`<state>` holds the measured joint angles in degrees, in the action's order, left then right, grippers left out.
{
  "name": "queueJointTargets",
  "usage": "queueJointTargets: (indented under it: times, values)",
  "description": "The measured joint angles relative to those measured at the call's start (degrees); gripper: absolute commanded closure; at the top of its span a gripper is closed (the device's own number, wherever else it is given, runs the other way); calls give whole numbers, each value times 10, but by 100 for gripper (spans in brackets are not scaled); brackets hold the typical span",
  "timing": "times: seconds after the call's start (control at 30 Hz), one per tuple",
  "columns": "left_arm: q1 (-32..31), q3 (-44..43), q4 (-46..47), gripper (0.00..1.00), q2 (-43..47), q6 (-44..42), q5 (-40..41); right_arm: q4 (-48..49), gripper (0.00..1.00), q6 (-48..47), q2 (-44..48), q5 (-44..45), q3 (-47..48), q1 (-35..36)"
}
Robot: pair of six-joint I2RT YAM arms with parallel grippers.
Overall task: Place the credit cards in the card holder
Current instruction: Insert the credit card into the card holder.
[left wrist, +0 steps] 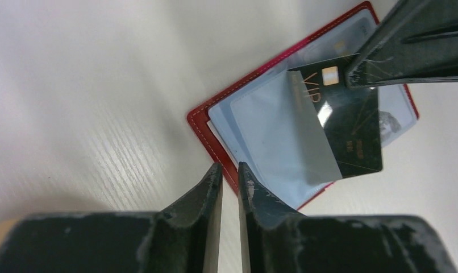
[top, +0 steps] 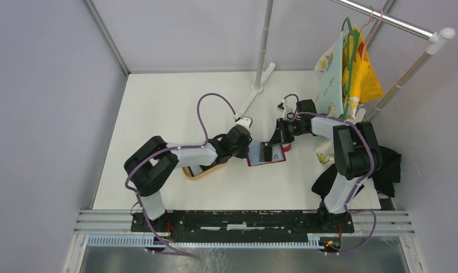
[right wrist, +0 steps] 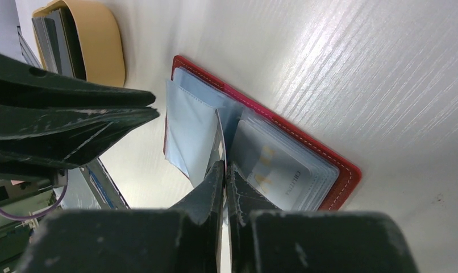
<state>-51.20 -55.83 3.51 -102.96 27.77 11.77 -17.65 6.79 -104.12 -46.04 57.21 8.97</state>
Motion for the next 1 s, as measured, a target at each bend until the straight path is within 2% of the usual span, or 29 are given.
queueJointTargets:
  times: [0.1, 0.27, 0.53, 0.67, 1.0]
  values:
    - [-1, 6, 0, 73, 20, 4, -11, 2, 93, 0, -6, 0, 0, 0]
    - [-4, 5, 11, 73, 33, 7, -29, 4, 92, 1, -21, -9, 0, 0]
    - [-4, -28, 13, 74, -11, 7, -34, 6, 94, -4, -36, -49, 0, 0]
    - [-4, -37, 10, 78, -33, 7, -27, 5, 95, -14, -37, -67, 0, 0]
    - [-3, -42, 0, 79, -45, 7, 10, 4, 93, -24, -38, -82, 1, 0]
